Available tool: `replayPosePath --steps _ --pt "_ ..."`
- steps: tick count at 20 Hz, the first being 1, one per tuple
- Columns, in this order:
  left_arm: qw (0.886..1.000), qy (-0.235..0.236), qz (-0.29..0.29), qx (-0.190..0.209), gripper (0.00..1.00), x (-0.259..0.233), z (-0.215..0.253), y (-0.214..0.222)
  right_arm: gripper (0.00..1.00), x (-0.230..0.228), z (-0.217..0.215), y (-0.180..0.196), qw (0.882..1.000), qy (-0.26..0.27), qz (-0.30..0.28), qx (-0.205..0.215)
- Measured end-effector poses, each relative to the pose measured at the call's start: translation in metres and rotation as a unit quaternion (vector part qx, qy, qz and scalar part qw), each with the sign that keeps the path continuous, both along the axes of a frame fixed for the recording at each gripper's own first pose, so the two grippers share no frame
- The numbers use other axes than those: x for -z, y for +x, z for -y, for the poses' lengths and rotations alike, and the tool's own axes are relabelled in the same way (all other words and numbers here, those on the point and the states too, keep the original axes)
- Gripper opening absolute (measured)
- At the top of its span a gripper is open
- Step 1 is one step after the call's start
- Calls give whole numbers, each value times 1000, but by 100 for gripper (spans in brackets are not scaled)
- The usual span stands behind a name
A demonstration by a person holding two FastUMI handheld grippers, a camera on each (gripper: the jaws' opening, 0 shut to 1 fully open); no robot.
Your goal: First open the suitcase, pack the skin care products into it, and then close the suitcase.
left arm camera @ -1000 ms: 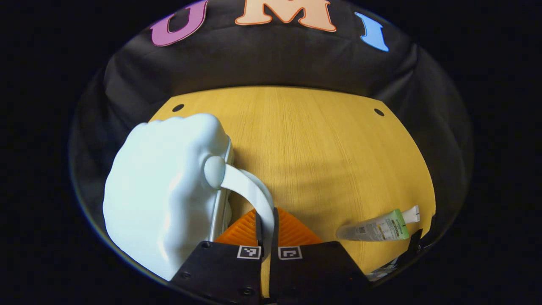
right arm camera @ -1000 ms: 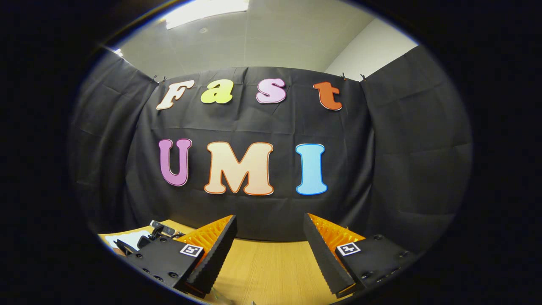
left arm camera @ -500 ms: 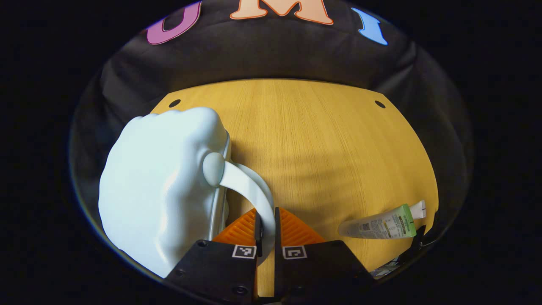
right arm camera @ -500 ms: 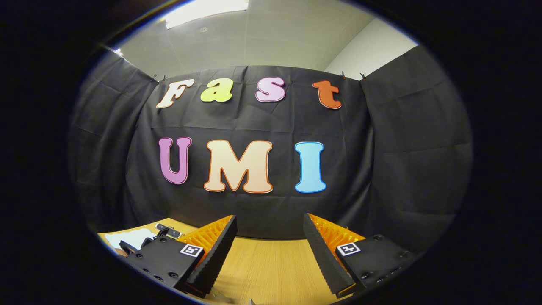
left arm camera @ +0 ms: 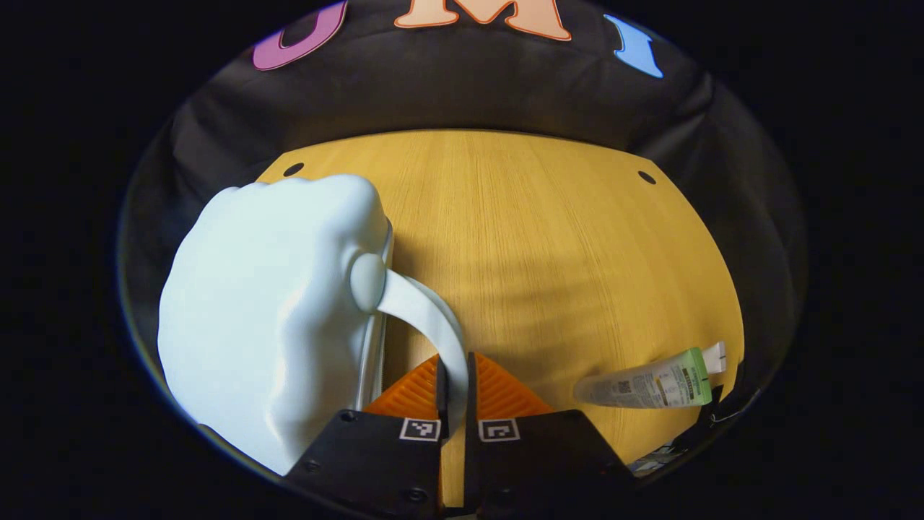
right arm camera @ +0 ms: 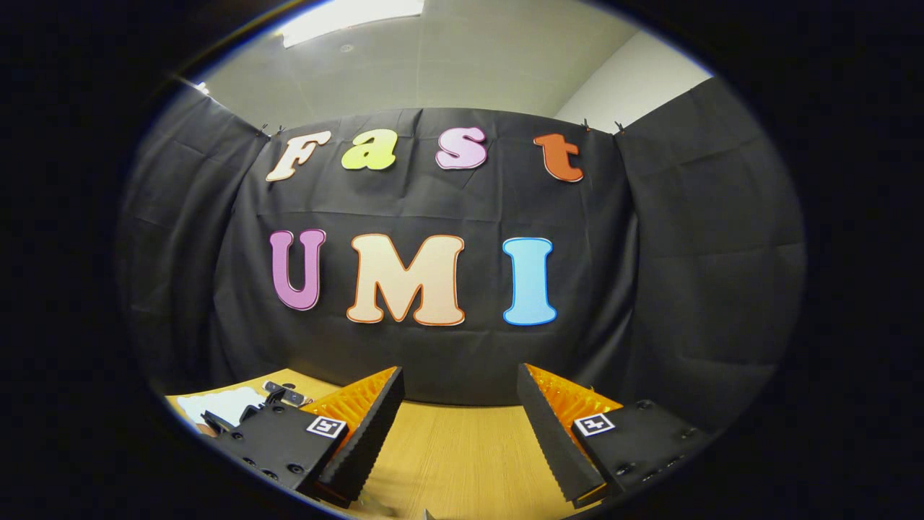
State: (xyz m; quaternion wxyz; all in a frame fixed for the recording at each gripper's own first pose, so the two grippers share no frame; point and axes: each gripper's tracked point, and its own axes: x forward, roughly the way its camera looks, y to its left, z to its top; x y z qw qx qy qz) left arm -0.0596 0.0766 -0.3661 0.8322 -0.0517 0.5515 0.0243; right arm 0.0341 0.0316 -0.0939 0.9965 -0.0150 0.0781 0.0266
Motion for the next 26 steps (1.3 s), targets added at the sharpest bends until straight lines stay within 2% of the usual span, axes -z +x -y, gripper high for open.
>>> replayPosePath --steps 1,5,13,14,19,26 --pt "1000 2 3 3 2 -2 0 2 98 -1 0 0 1000 0 1 0" --pt "999 27 8 27 0 -14 -1 6 98 -1 -2 1 1000 0 5 -1" --pt "999 -46 7 -3 0 -33 4 6 100 4 -2 3 1000 10 0 -2" --pt "998 -55 10 -5 2 -37 3 5 98 4 -2 3 1000 10 0 -1" --pt "997 -71 23 0 0 -45 6 7 100 6 -5 -1 1000 6 2 -3" --pt "996 -51 68 30 0 -103 -10 17 98 12 -14 4 1000 14 -5 -7"
